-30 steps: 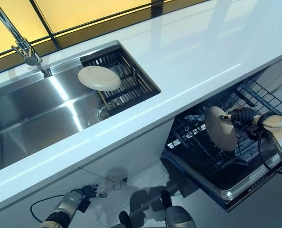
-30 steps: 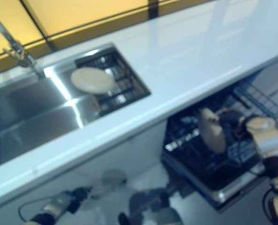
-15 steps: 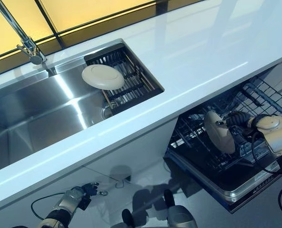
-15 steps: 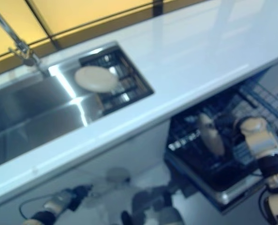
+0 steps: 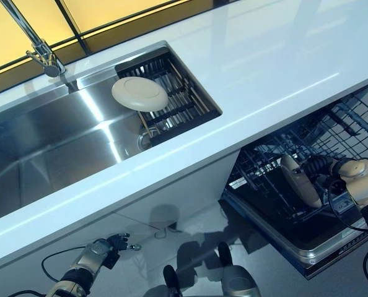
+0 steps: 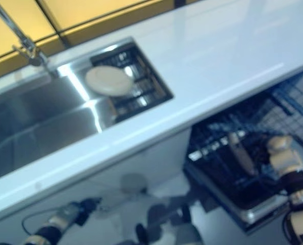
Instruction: Take plates into dishwasher
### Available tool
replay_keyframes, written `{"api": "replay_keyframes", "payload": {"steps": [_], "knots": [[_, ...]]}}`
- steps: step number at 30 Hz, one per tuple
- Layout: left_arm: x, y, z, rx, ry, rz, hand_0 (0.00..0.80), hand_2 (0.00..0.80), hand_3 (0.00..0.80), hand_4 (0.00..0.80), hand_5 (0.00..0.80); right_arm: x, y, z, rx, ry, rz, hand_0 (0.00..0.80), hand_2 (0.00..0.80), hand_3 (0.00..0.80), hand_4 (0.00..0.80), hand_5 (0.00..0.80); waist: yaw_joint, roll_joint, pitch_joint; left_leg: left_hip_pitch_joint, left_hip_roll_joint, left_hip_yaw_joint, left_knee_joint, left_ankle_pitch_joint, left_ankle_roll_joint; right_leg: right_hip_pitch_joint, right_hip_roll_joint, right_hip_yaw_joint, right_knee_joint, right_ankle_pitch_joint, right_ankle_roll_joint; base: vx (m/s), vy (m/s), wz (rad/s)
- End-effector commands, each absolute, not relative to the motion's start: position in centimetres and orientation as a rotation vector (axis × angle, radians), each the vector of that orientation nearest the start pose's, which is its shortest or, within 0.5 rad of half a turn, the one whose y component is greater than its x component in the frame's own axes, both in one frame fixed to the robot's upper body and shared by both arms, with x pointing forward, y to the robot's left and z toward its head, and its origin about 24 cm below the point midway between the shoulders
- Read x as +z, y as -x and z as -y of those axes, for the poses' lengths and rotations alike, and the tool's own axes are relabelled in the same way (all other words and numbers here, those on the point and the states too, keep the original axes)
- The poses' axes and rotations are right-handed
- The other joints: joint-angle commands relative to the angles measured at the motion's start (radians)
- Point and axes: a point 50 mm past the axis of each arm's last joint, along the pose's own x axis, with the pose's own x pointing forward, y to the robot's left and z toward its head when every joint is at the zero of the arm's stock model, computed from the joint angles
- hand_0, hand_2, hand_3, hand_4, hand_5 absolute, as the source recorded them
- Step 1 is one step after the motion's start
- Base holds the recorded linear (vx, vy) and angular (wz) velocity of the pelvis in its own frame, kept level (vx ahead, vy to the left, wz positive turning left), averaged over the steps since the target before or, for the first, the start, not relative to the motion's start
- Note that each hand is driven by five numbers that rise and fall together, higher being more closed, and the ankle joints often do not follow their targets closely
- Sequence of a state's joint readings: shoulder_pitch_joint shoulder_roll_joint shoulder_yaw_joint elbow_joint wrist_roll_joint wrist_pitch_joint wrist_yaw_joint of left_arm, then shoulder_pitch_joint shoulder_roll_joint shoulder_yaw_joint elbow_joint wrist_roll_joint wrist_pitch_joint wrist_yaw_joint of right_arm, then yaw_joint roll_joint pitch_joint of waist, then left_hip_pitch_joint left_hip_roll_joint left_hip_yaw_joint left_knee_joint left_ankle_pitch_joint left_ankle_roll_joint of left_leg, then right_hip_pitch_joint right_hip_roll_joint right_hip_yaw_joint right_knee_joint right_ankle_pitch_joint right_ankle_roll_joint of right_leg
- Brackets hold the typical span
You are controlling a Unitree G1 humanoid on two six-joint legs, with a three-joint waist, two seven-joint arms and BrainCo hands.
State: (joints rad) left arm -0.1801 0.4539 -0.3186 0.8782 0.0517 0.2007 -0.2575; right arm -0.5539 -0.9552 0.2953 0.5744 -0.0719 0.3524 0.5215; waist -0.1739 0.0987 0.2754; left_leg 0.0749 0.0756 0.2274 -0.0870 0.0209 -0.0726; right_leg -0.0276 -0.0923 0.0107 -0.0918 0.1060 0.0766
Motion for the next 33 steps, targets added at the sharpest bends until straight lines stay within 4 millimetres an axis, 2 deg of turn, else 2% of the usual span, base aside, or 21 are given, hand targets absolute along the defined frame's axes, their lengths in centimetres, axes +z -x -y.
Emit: {"api": "replay_keyframes", "payload": {"steps": [1,9,15,16,17,18,27,33], "knots": [[-8.0,-22.4,-27.5,-0.236,-0.574,-0.970,0.000,0.000,0.000,0.000,0.000,11.9,-32.0,34.6,0.127,0.995,-0.672,0.800,0.800,0.800,0.800,0.800,0.032,-0.047,-0.021,0.043,-0.015,-0.043,0.000,-0.040,0.004,-0.027,-0.051,0.004,0.010,0.020,0.079,-0.014,-0.025,0.05],[-8.0,-22.4,-27.6,-0.239,-0.582,-0.961,0.000,0.000,0.000,0.000,0.000,11.5,-31.1,36.5,0.068,1.057,-0.727,0.800,0.800,0.800,0.800,0.800,0.036,-0.041,-0.012,0.036,-0.012,-0.048,0.000,-0.035,0.000,-0.028,-0.052,-0.001,0.006,0.022,0.079,-0.004,-0.002,0.00],[-8.2,-22.2,-27.5,-0.241,-0.588,-0.962,0.000,0.000,0.000,0.000,0.000,11.5,-30.8,36.9,0.041,1.039,-0.740,0.800,0.800,0.800,0.800,0.800,0.035,-0.046,-0.016,0.037,-0.009,-0.047,0.000,-0.034,-0.002,-0.025,-0.049,0.000,0.005,0.021,0.078,0.000,0.000,0.00],[-8.3,-22.1,-27.5,-0.242,-0.588,-0.964,0.000,0.000,0.000,0.000,0.000,11.5,-30.8,37.0,0.034,1.029,-0.739,0.668,0.668,0.668,0.668,0.668,0.034,-0.048,-0.018,0.038,-0.008,-0.047,0.000,-0.034,-0.003,-0.023,-0.049,0.000,0.005,0.021,0.078,0.000,0.000,0.00],[-8.3,-22.1,-27.6,-0.242,-0.589,-0.966,0.000,0.000,0.000,0.000,0.000,11.6,-30.7,37.1,0.026,1.023,-0.737,0.414,0.414,0.414,0.414,0.414,0.034,-0.050,-0.020,0.040,-0.007,-0.046,0.000,-0.034,-0.003,-0.022,-0.049,0.000,0.005,0.021,0.078,0.000,0.000,0.00],[-8.4,-22.0,-27.6,-0.242,-0.590,-0.970,0.000,0.000,0.000,0.000,0.000,11.6,-30.7,37.1,0.024,1.015,-0.742,0.000,0.000,0.000,0.000,0.000,0.033,-0.053,-0.023,0.041,-0.007,-0.046,0.000,-0.035,-0.002,-0.020,-0.047,0.002,0.005,0.020,0.078,0.000,0.000,0.00],[-8.3,-21.6,-28.4,-0.217,-0.591,-0.993,0.000,0.000,0.000,0.000,0.000,12.8,-30.2,37.7,0.010,0.962,-0.734,0.000,0.000,0.000,0.000,0.000,0.025,-0.092,-0.042,0.053,0.001,-0.039,0.000,-0.040,0.000,-0.006,-0.037,0.011,0.005,0.019,0.078,0.000,0.000,0.00],[-8.4,-21.0,-29.1,-0.207,-0.598,-1.021,0.000,0.000,0.000,0.000,0.000,15.5,-29.7,38.7,-0.009,0.967,-0.715,0.000,0.000,0.000,0.000,0.000,0.016,-0.124,-0.066,0.068,0.007,-0.028,0.000,-0.043,0.002,0.007,-0.027,0.017,0.005,0.018,0.080,0.013,0.008,0.00]]}}
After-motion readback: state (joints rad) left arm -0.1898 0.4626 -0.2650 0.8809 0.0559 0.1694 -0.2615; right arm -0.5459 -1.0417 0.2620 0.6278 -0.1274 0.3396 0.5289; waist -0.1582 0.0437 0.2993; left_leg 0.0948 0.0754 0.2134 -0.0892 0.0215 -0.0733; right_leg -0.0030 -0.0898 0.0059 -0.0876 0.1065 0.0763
